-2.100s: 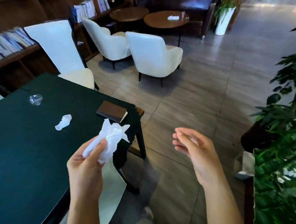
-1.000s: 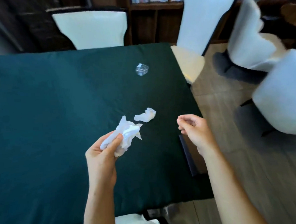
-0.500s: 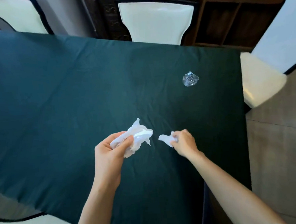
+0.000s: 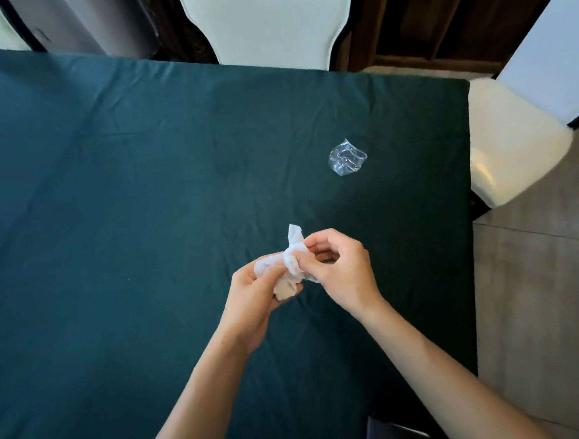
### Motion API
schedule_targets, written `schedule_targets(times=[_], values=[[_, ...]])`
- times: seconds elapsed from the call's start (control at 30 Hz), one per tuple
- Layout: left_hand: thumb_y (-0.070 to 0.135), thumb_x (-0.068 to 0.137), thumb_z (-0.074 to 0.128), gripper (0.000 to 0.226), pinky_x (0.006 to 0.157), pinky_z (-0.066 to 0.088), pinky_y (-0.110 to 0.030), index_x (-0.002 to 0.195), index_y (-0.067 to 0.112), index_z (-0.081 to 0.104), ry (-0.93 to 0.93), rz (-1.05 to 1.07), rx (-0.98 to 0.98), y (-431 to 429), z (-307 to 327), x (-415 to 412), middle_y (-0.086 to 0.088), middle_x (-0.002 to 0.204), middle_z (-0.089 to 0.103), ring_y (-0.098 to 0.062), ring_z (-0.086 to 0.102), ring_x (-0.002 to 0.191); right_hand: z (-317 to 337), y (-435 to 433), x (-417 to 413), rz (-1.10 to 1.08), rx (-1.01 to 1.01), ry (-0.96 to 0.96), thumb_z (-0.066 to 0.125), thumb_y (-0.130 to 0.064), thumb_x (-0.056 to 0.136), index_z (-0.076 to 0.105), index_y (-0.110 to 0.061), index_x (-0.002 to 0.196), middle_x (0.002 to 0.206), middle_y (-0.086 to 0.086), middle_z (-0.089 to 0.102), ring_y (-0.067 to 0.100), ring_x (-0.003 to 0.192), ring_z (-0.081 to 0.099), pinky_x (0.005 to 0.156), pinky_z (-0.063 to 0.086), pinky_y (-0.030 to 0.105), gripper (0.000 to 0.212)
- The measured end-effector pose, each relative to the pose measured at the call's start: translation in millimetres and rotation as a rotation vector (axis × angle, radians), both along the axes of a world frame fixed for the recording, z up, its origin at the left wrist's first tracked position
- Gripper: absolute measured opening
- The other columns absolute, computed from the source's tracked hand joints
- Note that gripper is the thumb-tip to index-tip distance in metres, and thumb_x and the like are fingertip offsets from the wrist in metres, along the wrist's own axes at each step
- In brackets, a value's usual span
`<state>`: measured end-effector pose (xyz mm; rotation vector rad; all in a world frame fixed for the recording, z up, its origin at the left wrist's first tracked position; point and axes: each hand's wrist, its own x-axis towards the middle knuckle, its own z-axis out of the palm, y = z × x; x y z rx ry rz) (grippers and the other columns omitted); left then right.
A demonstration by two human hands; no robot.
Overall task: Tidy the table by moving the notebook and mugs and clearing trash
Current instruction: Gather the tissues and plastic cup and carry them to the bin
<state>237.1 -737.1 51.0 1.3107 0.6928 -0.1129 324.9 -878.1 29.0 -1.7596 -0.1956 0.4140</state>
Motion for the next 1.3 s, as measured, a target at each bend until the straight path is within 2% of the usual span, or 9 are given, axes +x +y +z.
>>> schedule_targets(times=[0.17, 0.27, 0.37, 0.47, 0.7, 0.8, 0.93, 1.03, 1.3], values=[[0.018, 0.097, 0.074, 0.023, 0.097, 0.063, -0.044, 0.114, 0.003, 0.080, 0.010, 0.063, 0.031, 1, -15, 31, -0.027, 0.105, 0.079, -0.023, 0.075, 0.092, -15, -7, 52, 0.253, -0.023, 0.038, 0.078, -0.038, 0.083, 0.083, -0.028, 0.091, 0.087, -0.006, 0.082, 0.012, 0.077, 0.077, 0.074, 0.063, 0.034, 0.014], [0.010, 0.098, 0.071, 0.022, 0.086, 0.062, -0.034, 0.117, 0.001, 0.078, 0.041, 0.158, 0.006, 10, -23, 38, -0.013, 0.098, 0.082, -0.015, 0.075, 0.082, -31, 3, 116, -0.026, -0.084, -0.003, 0.074, -0.037, 0.081, 0.080, -0.034, 0.089, 0.085, -0.007, 0.081, 0.014, 0.081, 0.075, 0.084, 0.062, 0.045, 0.010], [0.012, 0.098, 0.070, 0.021, 0.083, 0.062, -0.028, 0.117, 0.005, 0.079, 0.068, 0.207, -0.015, 13, -26, 36, -0.009, 0.100, 0.083, -0.015, 0.076, 0.085, -53, 13, 188, -0.414, -0.302, -0.020, 0.076, -0.044, 0.085, 0.065, -0.018, 0.131, 0.115, 0.008, 0.072, 0.030, 0.118, 0.065, 0.106, 0.049, 0.044, 0.054], [0.013, 0.099, 0.070, 0.020, 0.089, 0.060, -0.033, 0.115, 0.007, 0.080, 0.085, 0.232, -0.031, 14, -29, 25, -0.008, 0.105, 0.084, -0.016, 0.076, 0.088, -71, 19, 228, -0.367, -0.481, 0.145, 0.078, -0.059, 0.080, 0.043, -0.012, 0.151, 0.150, 0.020, 0.042, 0.039, 0.140, 0.041, 0.115, 0.041, 0.045, 0.092], [0.019, 0.091, 0.076, 0.028, 0.089, 0.060, -0.035, 0.115, 0.006, 0.079, 0.093, 0.300, 0.016, 47, -27, -5, -0.007, 0.092, 0.081, -0.017, 0.073, 0.084, -87, 42, 233, -0.061, -0.696, -0.230, 0.065, -0.036, 0.094, 0.076, -0.013, 0.116, 0.122, 0.023, 0.071, 0.044, 0.120, 0.057, 0.101, 0.044, 0.041, 0.033], [0.011, 0.097, 0.071, 0.022, 0.092, 0.060, -0.038, 0.116, 0.002, 0.078, 0.119, 0.348, 0.052, 61, -23, -23, -0.005, 0.091, 0.081, -0.013, 0.074, 0.077, -78, 56, 196, -0.010, -0.554, -0.276, 0.066, -0.022, 0.091, 0.081, -0.010, 0.097, 0.101, 0.017, 0.078, 0.040, 0.105, 0.067, 0.091, 0.052, 0.042, 0.020], [0.005, 0.096, 0.070, 0.021, 0.104, 0.058, -0.049, 0.114, 0.000, 0.078, 0.143, 0.398, 0.090, 75, -7, -45, -0.009, 0.094, 0.081, -0.024, 0.074, 0.083, -41, 86, 116, 0.112, 0.007, 0.155, 0.077, -0.008, 0.090, 0.078, -0.007, 0.092, 0.082, 0.003, 0.078, 0.021, 0.081, 0.073, 0.076, 0.065, 0.036, 0.002], [0.001, 0.093, 0.071, 0.024, 0.102, 0.059, -0.051, 0.117, -0.006, 0.075, 0.093, 0.407, 0.120, 92, 17, -58, -0.025, 0.115, 0.079, -0.042, 0.075, 0.099, 5, 106, 53, 0.360, 0.170, 0.203, 0.092, -0.022, 0.072, 0.080, -0.019, 0.087, 0.094, 0.004, 0.083, 0.013, 0.086, 0.076, 0.078, 0.061, 0.027, 0.019], [0.001, 0.090, 0.074, 0.012, 0.076, 0.066, -0.032, 0.100, 0.004, 0.080, -0.142, 0.422, 0.106, 141, 109, -169, -0.017, 0.098, 0.084, -0.023, 0.080, 0.085, 121, 172, -92, 0.632, 0.339, 0.231, 0.095, -0.026, 0.064, 0.068, -0.026, 0.125, 0.105, 0.010, 0.083, 0.024, 0.097, 0.079, 0.088, 0.062, 0.038, 0.067]])
